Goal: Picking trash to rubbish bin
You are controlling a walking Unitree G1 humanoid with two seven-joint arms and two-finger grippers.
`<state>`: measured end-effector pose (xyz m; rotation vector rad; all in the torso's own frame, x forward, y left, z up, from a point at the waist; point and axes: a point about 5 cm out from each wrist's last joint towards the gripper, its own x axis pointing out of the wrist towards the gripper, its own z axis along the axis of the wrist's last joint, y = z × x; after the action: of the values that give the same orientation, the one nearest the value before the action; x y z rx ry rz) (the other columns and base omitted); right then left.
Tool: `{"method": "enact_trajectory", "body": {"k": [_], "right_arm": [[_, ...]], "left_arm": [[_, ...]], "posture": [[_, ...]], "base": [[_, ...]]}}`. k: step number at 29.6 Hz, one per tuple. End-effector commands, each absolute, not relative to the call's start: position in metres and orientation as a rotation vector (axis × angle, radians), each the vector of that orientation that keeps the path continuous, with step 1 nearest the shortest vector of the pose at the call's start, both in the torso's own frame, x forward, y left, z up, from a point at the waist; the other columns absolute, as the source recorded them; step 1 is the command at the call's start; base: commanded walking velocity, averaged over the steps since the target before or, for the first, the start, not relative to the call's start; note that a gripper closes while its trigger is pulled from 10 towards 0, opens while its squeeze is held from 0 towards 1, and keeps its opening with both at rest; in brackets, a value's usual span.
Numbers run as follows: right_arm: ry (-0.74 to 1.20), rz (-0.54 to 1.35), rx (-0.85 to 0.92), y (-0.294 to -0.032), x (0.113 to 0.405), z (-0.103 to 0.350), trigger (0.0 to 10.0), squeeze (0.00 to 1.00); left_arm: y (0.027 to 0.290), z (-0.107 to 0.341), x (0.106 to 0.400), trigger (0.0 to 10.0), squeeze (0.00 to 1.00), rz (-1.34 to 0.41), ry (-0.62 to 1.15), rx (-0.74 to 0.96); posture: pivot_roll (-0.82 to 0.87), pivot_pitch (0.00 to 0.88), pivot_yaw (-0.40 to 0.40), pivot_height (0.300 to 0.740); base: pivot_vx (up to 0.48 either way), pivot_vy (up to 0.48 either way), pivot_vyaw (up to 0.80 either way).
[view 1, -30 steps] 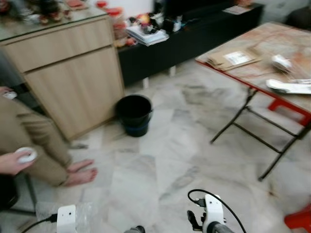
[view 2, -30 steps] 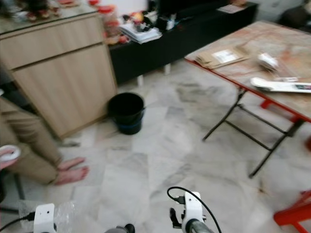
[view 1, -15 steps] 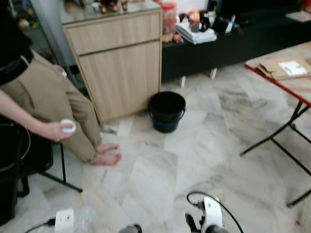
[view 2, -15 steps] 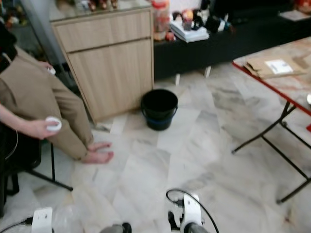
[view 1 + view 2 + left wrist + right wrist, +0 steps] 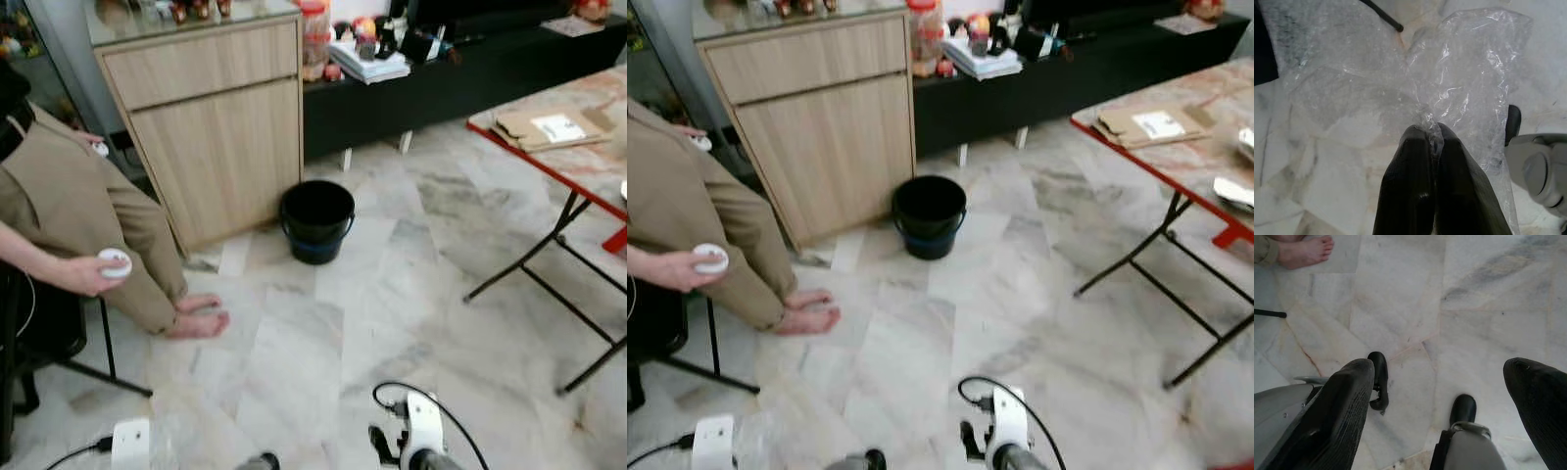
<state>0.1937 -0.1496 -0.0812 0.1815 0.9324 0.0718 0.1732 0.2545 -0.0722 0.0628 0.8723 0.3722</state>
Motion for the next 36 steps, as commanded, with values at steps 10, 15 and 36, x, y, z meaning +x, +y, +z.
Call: {"method": "enact_trajectory", "body": {"k": [10,15,36], "right_arm": [[0.929,0.064,0.180,-0.1514,0.1940,-0.0810,10.0,0.00],[0.928,0.063,0.180,-0.1515,0.1943,-0.0808,10.0,0.00],[0.930,0.106,0.153,-0.1475,0.1933,-0.0812,10.0,0.00]], "left_arm": [[0.2580,-0.0731,0.1693,10.0,0.00,0.387,0.887,0.078],[0.2572,-0.0736,0.1688,10.0,0.00,0.389,0.888,0.074],[0.2576,-0.0738,0.1681,10.0,0.00,0.400,0.889,0.064]], "posture": [[0.13,0.116,-0.006,0.728],[0.13,0.118,-0.008,0.728],[0.14,0.120,-0.010,0.728]], "base": [[0.354,0.000,-0.25],[0.352,0.000,0.00],[0.347,0.000,0.33]]}}
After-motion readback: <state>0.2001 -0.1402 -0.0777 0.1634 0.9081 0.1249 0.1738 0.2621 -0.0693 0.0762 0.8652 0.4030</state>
